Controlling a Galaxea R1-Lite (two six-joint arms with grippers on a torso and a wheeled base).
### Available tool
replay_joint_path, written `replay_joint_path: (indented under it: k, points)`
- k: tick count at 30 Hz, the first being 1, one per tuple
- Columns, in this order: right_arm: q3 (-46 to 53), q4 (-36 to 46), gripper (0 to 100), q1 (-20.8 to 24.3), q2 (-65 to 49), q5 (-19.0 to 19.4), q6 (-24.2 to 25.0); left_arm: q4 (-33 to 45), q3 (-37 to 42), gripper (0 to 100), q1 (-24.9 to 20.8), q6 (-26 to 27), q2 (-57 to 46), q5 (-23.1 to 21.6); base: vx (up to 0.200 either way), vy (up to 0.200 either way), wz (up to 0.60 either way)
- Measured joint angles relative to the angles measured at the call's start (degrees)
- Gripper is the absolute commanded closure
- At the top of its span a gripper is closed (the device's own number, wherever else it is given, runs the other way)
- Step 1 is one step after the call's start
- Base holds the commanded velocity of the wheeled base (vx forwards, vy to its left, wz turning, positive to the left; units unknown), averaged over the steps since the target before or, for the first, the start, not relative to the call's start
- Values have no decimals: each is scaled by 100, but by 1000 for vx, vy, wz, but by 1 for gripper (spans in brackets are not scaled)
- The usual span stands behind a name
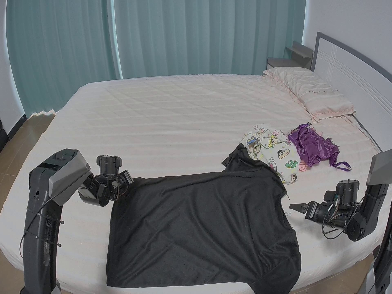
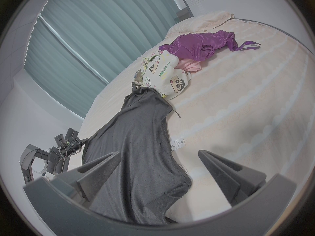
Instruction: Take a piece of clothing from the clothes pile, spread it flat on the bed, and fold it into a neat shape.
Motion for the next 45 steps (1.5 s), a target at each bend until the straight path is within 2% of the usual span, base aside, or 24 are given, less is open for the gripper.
replay_joint_path:
  k: [24,25,38,42,45]
  points:
    - [-30,0,0,9,9,11,5,40,-741,100,460,29,63,80,0,0,0]
    - [-30,-1,0,7,9,11,5,43,-746,0,462,29,66,78,0,0,0]
    - [-4,-1,0,13,9,5,7,30,-488,0,501,-56,-132,1,0,0,0]
    - [0,-1,0,7,5,2,5,-4,37,0,514,-263,-463,-262,0,0,0]
    - [0,-41,0,5,-6,2,5,-55,712,0,493,-490,-835,-558,0,0,0]
